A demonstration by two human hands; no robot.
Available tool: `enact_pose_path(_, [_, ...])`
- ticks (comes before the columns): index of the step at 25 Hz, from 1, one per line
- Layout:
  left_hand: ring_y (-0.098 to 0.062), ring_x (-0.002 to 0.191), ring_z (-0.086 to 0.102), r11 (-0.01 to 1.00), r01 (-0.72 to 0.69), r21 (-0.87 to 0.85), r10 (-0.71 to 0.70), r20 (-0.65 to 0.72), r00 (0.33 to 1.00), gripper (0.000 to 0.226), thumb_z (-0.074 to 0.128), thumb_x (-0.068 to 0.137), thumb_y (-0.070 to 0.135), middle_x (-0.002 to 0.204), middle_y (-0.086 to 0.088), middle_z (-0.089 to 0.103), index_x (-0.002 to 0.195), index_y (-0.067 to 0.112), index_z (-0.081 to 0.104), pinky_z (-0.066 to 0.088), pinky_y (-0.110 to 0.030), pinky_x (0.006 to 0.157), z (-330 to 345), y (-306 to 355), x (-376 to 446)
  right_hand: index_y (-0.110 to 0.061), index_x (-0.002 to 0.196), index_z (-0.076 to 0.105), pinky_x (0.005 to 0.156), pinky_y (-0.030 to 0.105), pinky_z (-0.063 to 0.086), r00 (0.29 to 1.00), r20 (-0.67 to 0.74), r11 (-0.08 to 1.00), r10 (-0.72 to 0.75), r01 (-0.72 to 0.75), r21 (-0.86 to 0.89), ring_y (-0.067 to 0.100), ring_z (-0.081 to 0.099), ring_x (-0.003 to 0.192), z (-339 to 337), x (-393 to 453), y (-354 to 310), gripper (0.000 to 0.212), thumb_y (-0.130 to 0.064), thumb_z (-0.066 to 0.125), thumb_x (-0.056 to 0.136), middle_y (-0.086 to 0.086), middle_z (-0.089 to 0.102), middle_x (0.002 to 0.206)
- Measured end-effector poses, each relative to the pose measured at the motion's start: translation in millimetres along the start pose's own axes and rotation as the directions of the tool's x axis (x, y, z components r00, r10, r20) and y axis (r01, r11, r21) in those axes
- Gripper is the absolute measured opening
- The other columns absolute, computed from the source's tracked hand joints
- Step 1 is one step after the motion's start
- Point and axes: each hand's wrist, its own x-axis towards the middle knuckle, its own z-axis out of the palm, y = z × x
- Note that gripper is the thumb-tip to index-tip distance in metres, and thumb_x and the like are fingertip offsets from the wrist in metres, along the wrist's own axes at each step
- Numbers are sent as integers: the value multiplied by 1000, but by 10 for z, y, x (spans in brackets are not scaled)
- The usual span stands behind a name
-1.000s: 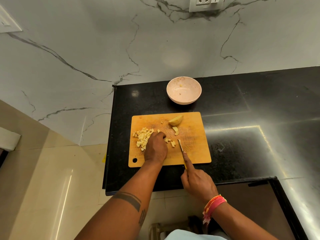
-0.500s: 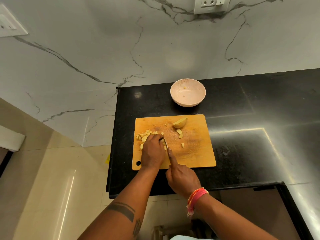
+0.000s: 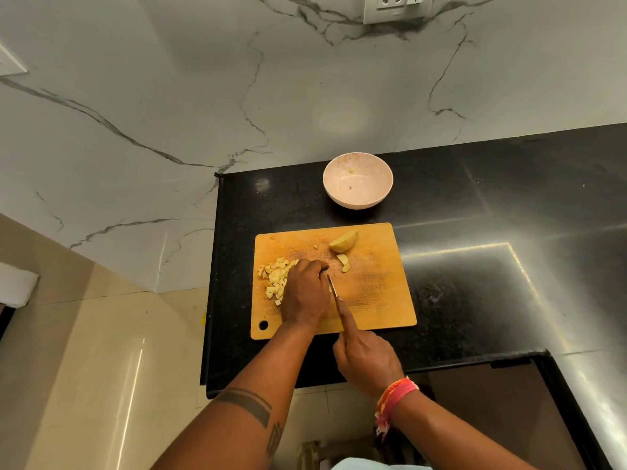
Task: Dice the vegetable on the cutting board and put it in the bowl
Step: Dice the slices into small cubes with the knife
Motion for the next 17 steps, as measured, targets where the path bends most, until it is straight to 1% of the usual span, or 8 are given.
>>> enact_pose_path(3, [-19,114,52,999,-37,11,37,18,999,27,51,103,24,121,1,60,124,21,68,49,-34,94,34,19,91,-34,162,0,48,36,39,993,-96,995,67,-59,85,16,51,50,-110,66,42,70,-34,38,103,-5,55,62])
enact_pose_path(5, [-19,117,50,995,-88,38,86,52,995,30,51,103,27,123,0,59,129,21,65,47,-33,98,89,98,147,-33,162,4,45,33,33,985,-136,988,111,-94,124,15,51,48,-204,71,177,69,-32,40,103,-6,53,58])
enact_pose_path(7, [-20,120,47,987,-143,75,134,114,984,35,52,103,30,129,1,56,137,23,60,45,-34,102,168,181,196,-34,162,5,43,29,29,977,-153,983,147,-128,131,14,48,46,-282,71,306,69,-31,41,103,-6,52,57])
enact_pose_path(9, [-20,122,46,976,-174,128,153,164,975,38,53,103,31,132,1,53,141,26,56,45,-34,103,246,225,232,-35,162,5,43,26,26,976,-153,981,156,-135,138,12,45,44,-325,64,390,69,-30,41,103,-6,51,56])
enact_pose_path(11, [-20,119,47,968,-193,161,165,172,971,34,55,102,29,131,0,54,136,25,59,47,-34,99,302,225,272,-35,162,6,41,26,27,977,-153,982,146,-125,140,12,45,44,-334,39,426,69,-30,42,103,-7,51,56])
enact_pose_path(12, [-20,117,48,967,-196,162,169,171,971,30,54,102,28,129,0,55,131,24,60,47,-33,98,314,226,289,-35,162,7,41,28,30,979,-149,982,142,-120,145,13,46,45,-327,27,435,69,-30,42,103,-7,51,55])
enact_pose_path(14, [-18,116,48,971,-197,133,176,159,972,25,55,102,28,125,1,56,125,22,63,46,-32,96,313,242,285,-35,162,8,42,30,36,981,-144,984,129,-108,145,14,48,45,-310,6,434,68,-31,42,102,-6,51,55])
enact_pose_path(17, [-18,114,52,979,-190,71,178,143,974,20,58,100,26,119,1,61,119,21,65,47,-31,95,285,221,205,-36,162,6,43,30,36,987,-133,989,95,-79,124,14,49,47,-291,-1,394,69,-32,41,102,-7,51,56])
